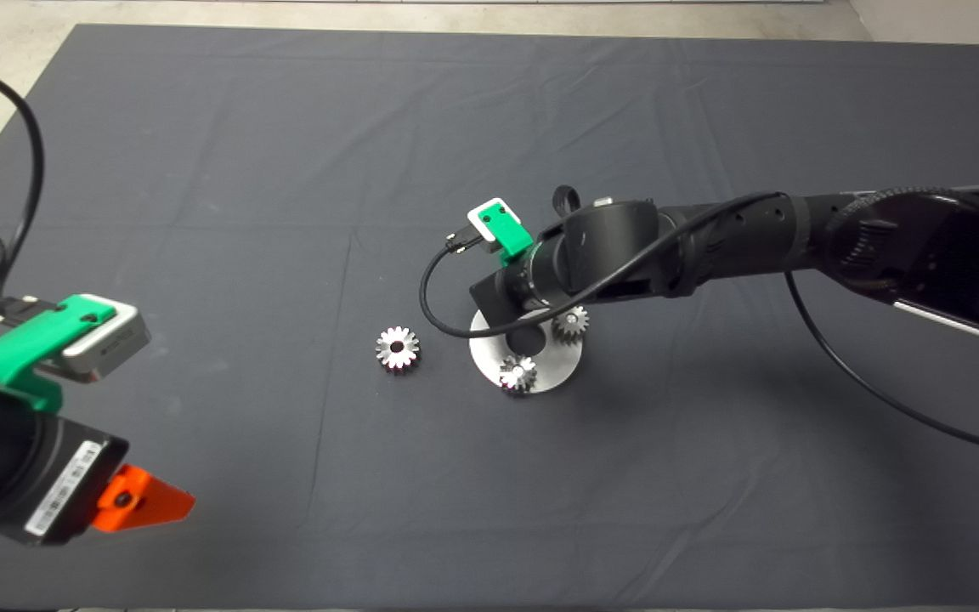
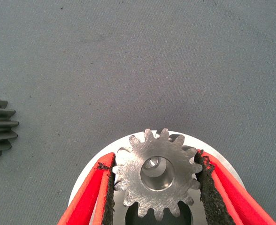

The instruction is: Remove an incorrectly installed larger gear and replace it with the correct smaller gear

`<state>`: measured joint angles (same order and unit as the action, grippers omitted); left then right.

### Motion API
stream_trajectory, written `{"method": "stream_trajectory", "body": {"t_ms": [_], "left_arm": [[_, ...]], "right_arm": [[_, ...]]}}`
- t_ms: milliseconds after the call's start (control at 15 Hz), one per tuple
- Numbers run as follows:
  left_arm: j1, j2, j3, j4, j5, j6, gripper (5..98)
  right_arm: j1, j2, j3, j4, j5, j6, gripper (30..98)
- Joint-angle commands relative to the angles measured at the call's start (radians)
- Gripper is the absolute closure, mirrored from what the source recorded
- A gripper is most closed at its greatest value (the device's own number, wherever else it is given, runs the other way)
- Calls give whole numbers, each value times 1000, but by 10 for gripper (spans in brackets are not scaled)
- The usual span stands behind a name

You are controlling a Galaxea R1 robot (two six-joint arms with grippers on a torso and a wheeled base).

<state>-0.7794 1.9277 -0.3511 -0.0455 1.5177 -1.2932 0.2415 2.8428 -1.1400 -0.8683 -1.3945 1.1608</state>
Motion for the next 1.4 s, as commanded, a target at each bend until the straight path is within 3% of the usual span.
{"method": "stream_trajectory", "body": {"t_ms": [0, 1333], "left_arm": [[-14, -5, 14, -20, 3, 0, 60], [-12, -9, 15, -31, 3, 0, 60]], "right_arm": [[16, 7, -6, -17, -5, 7, 882], [16, 2, 51, -18, -11, -1, 882]]}}
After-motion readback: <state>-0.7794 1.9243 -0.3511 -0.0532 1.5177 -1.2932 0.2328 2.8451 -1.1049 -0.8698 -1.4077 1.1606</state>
